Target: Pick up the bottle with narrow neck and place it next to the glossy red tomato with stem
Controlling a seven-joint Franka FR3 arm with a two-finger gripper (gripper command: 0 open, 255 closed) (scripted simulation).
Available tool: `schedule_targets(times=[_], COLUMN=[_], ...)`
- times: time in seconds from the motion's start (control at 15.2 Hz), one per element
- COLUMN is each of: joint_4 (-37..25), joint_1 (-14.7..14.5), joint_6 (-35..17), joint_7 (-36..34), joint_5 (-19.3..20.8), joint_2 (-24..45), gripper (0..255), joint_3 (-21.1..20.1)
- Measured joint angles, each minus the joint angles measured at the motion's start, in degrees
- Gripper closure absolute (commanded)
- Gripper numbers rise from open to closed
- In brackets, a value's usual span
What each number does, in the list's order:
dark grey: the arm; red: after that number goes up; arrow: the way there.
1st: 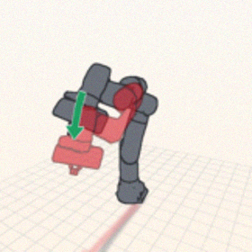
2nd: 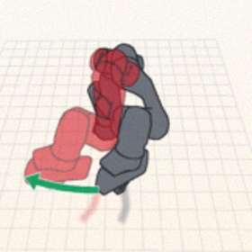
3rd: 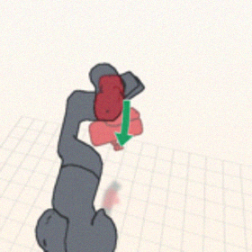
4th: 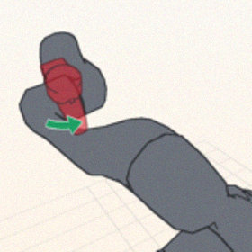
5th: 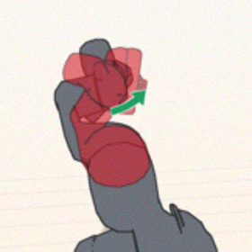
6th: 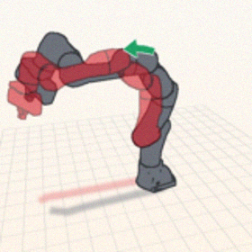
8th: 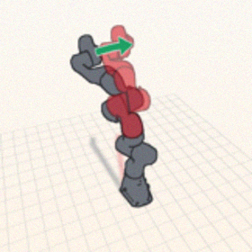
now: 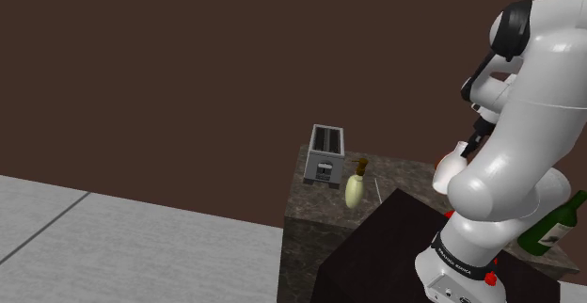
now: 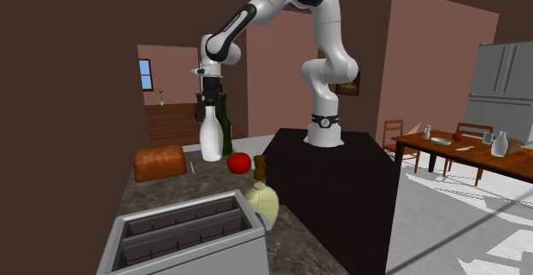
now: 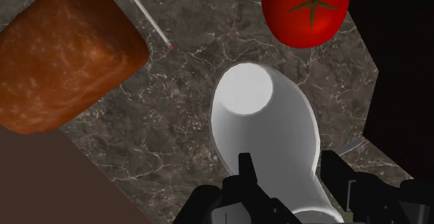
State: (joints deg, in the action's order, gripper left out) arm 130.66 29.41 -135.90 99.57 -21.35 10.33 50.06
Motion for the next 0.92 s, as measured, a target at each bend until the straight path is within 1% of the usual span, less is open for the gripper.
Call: schedule_targets(times=[0.4,0.92], joint_4=[0.2,-0.2], joint_1=[2.4,6.0], joint_6=[-2.7,-6.0], joint_7=[4.6,10.1], joint_5=[-6.1,-13.9], joint_2=[4.7,10.8], gripper=[255,255], joint_3=[-2.7,-7.5])
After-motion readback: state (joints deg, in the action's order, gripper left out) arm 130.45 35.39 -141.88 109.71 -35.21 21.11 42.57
